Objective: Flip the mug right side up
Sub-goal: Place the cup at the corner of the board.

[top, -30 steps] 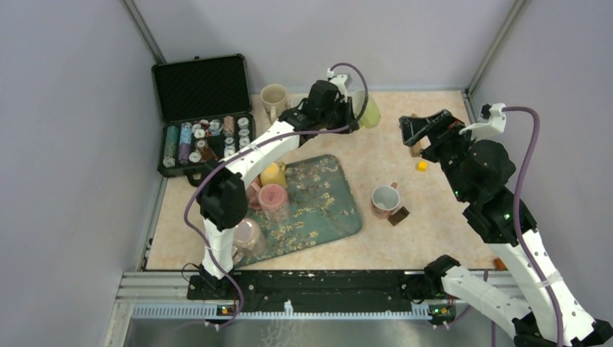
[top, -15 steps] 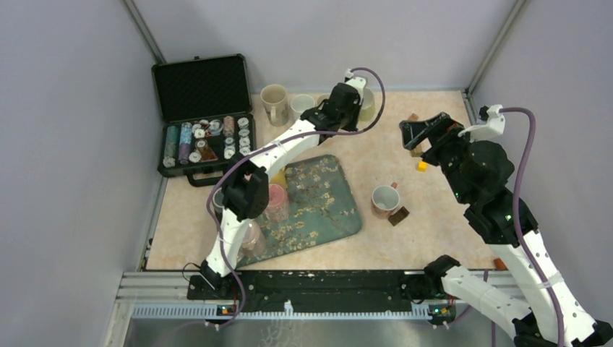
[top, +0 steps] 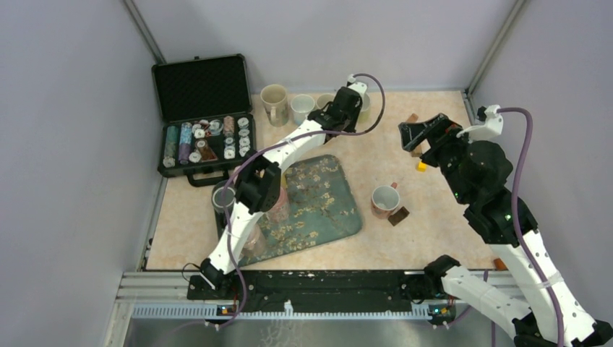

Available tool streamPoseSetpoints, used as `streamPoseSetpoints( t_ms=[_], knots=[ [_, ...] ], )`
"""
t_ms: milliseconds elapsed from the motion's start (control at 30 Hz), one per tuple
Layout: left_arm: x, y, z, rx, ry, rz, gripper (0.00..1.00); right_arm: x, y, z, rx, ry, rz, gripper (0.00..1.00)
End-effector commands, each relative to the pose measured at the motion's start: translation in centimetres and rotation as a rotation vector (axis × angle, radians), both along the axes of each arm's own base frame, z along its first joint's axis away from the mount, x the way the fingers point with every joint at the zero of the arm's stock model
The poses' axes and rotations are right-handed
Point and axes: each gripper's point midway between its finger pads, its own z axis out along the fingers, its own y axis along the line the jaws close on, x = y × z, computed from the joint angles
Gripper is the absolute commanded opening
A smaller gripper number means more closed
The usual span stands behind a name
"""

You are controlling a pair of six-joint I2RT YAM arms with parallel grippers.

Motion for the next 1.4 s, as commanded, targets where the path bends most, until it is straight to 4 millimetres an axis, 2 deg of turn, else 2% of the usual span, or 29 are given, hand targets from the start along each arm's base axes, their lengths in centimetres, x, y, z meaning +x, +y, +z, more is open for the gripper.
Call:
streamPoseSetpoints(
  t_ms=[0, 700, 933, 1367],
  knots=[
    [3.0, -0.4, 6.7, -0.097, -0.176, 0.02, 0.0, -0.5, -0.2, 2.2, 0.016, -0.053, 0.01, 0.99],
    [3.4, 0.5, 2.9, -0.002, -0.13, 0.014, 0.0, 0.2, 1.2, 1.8, 0.034, -0.039, 0.052, 0.99],
    [3.4, 0.4, 2.2, 0.003, -0.117, 0.006, 0.04, 0.3, 1.3, 1.8, 0.034, -0.037, 0.054, 0.99],
    [3.2, 0.1, 2.2, -0.006, -0.113, -0.013, 0.2, 0.4, 1.4, 1.4, 0.035, -0.027, 0.059, 0.99]
  ],
)
